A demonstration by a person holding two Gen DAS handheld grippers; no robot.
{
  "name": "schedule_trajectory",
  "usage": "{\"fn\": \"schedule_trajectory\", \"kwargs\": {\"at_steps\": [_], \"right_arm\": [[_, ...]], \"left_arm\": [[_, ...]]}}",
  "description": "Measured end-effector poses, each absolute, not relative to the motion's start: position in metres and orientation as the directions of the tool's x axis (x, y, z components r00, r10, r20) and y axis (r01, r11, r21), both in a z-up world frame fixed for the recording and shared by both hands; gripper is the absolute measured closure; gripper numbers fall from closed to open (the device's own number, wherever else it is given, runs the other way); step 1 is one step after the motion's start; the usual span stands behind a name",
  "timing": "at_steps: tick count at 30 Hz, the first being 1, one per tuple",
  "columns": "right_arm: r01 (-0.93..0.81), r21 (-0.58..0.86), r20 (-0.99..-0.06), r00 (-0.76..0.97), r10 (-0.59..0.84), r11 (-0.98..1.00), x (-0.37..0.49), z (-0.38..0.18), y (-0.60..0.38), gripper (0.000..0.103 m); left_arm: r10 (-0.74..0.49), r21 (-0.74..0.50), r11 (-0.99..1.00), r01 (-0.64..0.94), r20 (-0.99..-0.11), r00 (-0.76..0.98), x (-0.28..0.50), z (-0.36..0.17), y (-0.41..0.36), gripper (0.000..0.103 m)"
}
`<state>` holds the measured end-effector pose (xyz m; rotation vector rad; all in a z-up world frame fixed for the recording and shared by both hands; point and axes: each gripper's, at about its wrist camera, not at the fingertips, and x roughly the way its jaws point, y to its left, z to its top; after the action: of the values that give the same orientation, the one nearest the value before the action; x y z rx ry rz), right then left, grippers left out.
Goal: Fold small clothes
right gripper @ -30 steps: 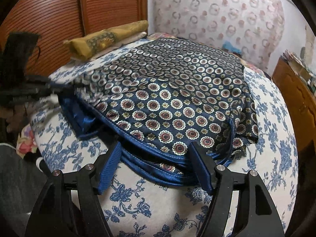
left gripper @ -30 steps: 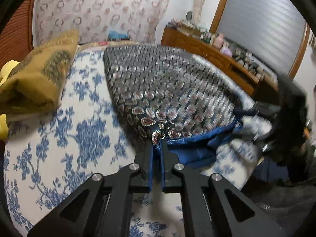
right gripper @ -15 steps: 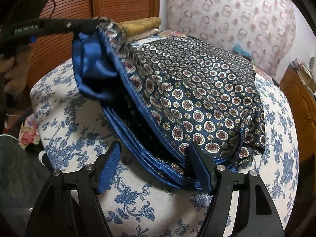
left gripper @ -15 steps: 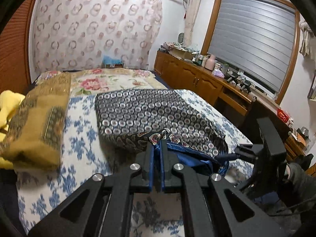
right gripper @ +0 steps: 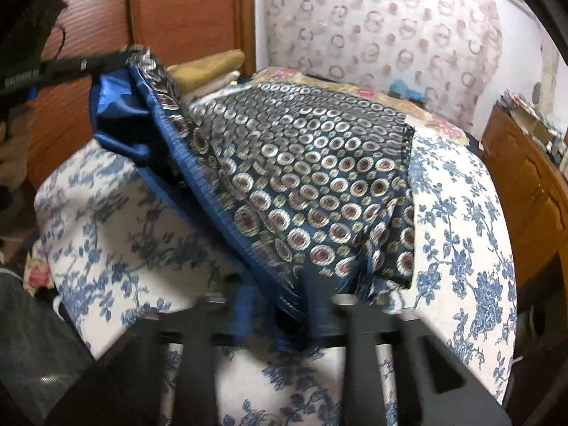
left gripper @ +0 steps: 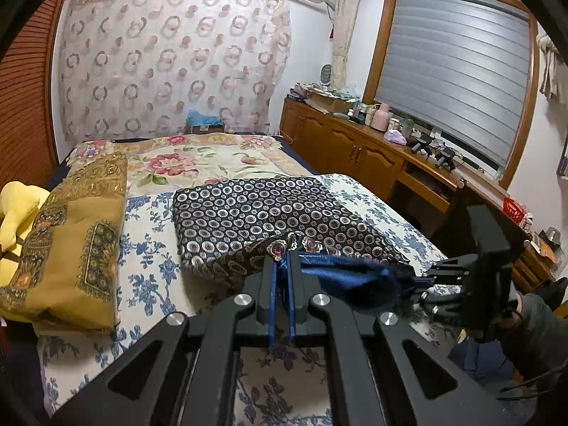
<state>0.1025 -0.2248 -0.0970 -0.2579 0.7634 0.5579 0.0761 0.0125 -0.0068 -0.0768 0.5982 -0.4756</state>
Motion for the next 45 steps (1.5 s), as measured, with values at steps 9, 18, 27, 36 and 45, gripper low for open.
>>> {"fn": "schedule_trajectory", "kwargs": {"at_steps": [9,18,27,36,45], "right_arm": [[-0.556,-0.074,-0.654,0.654,0.38,0.828,0.145,-0.06,-0.222,0.1],[-0.566,-0.071,-0.64,0.657,0.398,0.821,0.194,-0.042,-0.215,0.101],[-0.589,-0.054,-0.658,0.628,0.415,0.806,0.246,-0.029,-0.205,0.101],[-0.61,-0.028,-0.689,0.586,0.427,0.792,0.298,-0.029,-0.199,0.101],[-0.603,0.014,-0.713,0.553,0.43,0.798,0.343,-0.046,-0.195,0.101]], "left_arm": [[-0.406,-0.163,0.91,0.38,-0.53,0.745,0.12,-0.007,0.016,0.1],[-0.373,-0.162,0.925,0.345,-0.57,0.732,0.16,-0.009,0.026,0.1],[-0.337,-0.163,0.938,0.304,-0.62,0.708,0.203,-0.007,0.03,0.1],[-0.315,-0.176,0.948,0.266,-0.657,0.685,0.244,-0.01,0.035,0.1],[-0.296,-0.183,0.954,0.238,-0.703,0.646,0.284,-0.027,0.035,0.098]]}}
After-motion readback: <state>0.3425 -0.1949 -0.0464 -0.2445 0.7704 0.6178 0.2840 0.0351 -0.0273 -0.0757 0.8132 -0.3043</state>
